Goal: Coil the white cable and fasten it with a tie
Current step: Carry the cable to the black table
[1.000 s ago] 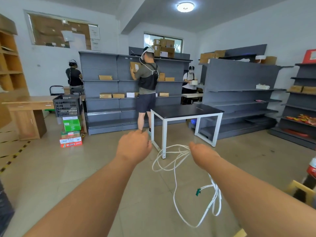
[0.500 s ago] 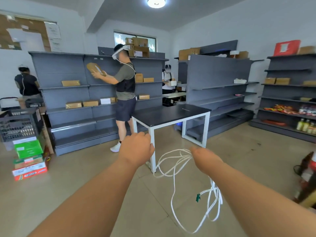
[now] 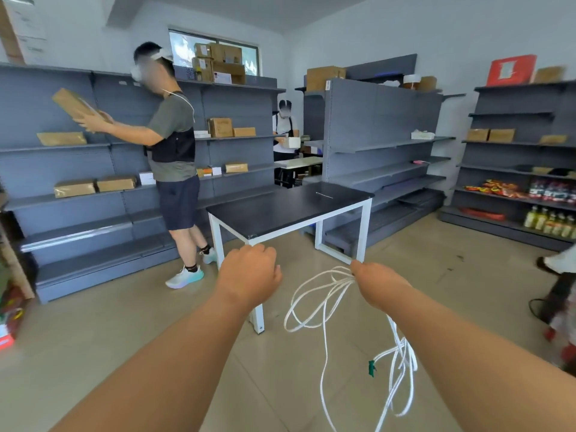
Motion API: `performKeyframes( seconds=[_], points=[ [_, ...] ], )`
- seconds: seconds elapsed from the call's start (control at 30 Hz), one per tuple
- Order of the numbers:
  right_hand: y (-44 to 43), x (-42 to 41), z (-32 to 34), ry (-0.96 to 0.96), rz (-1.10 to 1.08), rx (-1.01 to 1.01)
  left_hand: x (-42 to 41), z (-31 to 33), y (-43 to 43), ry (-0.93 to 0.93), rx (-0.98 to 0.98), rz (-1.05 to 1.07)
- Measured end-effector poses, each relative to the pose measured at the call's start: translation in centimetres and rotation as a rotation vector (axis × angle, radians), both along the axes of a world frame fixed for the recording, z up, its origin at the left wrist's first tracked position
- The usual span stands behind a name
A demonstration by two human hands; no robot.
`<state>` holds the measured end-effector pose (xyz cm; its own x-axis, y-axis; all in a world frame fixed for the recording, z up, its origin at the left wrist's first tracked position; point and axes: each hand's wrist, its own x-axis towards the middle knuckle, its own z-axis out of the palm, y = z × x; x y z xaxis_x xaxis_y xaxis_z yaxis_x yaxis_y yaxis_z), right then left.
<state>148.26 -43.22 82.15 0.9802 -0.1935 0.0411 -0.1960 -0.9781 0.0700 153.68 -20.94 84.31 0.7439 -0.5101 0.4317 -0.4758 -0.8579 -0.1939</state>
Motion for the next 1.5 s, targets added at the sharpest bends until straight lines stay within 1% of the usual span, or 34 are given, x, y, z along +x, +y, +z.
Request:
performKeyframes(
  seconds=[0.23, 0.4, 0.57, 0.87, 0.97, 1.07, 1.27, 1.5],
  points=[
    [-7.4, 14.8, 0.6, 0.034, 0.034, -0.039, 14.4, 0.4, -7.2, 0.021, -0.027, 0.051],
    [-10.4, 23.9, 1.4, 0.035, 0.043, -0.009, 22.5, 0.2, -9.9, 0.027, -0.048, 0.070],
    [-13.0, 33.4, 1.0, -0.010, 0.062, -0.048, 31.6, -0.3, -11.8, 0.021, -0.061, 0.070],
    [-17.9, 51.2, 0.6, -0.035, -0.067, 0.024, 51.2, 1.1, -15.9, -0.053, 0.000, 0.014],
    [-19.8, 56.1, 0.5, -0.063, -0.088, 0.067, 56.7, 1.6, -17.8, -0.044, -0.001, -0.026],
    [-21.7, 59.5, 1.0, -0.077, -0.087, 0.070, 61.0, 1.7, -20.0, -0.029, 0.006, -0.045],
    [-26.2, 67.5, 2.4, -0.190, -0.032, 0.014, 68.5, 1.3, -24.4, -0.031, -0.004, -0.051],
    [-32.4, 77.8, 5.3, -0.266, 0.108, 0.020, 76.6, 1.8, -30.8, -0.029, -0.032, 0.065]
  ],
)
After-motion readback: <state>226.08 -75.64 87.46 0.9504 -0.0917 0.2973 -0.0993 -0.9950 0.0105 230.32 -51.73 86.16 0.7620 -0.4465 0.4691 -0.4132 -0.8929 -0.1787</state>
